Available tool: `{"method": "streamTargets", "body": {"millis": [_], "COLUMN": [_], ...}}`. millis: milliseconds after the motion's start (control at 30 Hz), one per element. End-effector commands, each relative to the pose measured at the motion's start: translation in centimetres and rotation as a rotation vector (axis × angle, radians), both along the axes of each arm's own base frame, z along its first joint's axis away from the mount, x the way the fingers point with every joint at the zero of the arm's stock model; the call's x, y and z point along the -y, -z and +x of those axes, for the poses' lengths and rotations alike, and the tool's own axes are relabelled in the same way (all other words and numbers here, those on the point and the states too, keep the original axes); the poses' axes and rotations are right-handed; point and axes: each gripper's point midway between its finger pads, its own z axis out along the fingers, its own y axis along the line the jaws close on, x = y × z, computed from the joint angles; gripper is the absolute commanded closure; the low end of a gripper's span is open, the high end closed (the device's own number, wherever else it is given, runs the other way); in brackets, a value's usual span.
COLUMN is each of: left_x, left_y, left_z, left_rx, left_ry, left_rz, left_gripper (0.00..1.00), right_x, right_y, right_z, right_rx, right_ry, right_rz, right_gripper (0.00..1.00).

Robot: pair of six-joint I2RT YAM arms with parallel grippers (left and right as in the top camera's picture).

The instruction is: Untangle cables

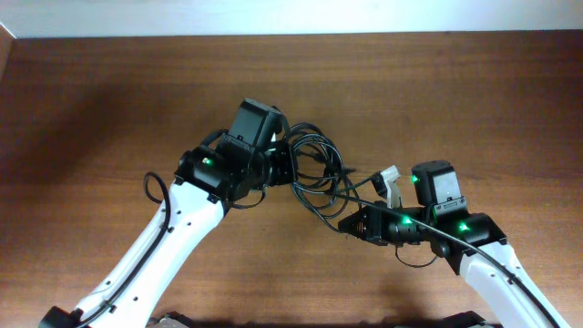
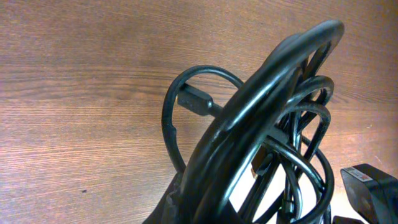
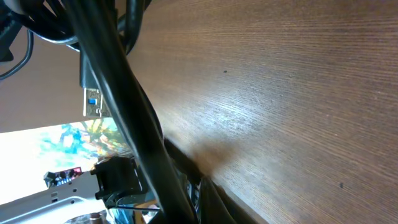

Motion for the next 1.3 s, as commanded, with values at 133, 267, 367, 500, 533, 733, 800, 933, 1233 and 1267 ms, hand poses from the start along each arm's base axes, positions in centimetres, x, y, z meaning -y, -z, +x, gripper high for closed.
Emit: {"method": "streamTargets", "body": {"millis": [133, 267, 367, 500, 533, 733, 800, 933, 1233, 1267], "left_x": [-5.4, -6.2, -6.5, -3.2, -2.4, 0.3, 0.8, 1.0, 1.0, 0.5], "left_y": [-1.1, -0.6, 0.0, 0.1, 0.0, -0.7, -0.8, -1.1, -2.1, -1.9], "left_z": [2.1, 1.6, 0.7, -1.0, -1.4, -3.0, -3.3, -2.9, -0.6, -0.3], "left_rx": [0.104, 0.082, 0.047, 0.015, 0.011, -0.039, -0.049, -0.026, 0.039, 0.038], "left_ry": [-0.194, -0.202, -0.176, 0.081, 0.136, 0.229, 0.245, 0.245, 0.143, 0.101], "left_rz": [0.195, 0.234, 0.26, 0.167, 0.137, -0.019, -0.045, -0.053, -0.072, -0.057], "left_gripper": [1.0, 1.0, 1.0, 1.0, 1.0, 1.0, 1.0, 1.0, 1.0, 1.0], "right_x": [1.6, 2.9, 2.8, 1.8, 1.3, 2.9, 3.1, 2.9, 4.4, 4.5], "right_y": [3.3, 4.5, 4.2, 2.9, 2.2, 2.9, 3.0, 3.0, 6.1, 6.2], "right_z": [-1.5, -0.6, -0.1, 1.1, 1.6, 4.2, 4.4, 4.1, 2.1, 1.9], "right_rx": [-0.095, -0.075, -0.05, 0.027, 0.057, 0.088, 0.081, 0.075, -0.033, -0.047], "right_ry": [0.034, 0.091, 0.094, 0.08, 0.069, 0.221, 0.243, 0.229, 0.239, 0.235], "right_rz": [-0.141, -0.237, -0.229, -0.16, -0.127, -0.22, -0.23, -0.222, -0.38, -0.383], "right_gripper": [0.85, 0.73, 0.62, 0.55, 0.55, 0.56, 0.57, 0.57, 0.77, 0.78]}}
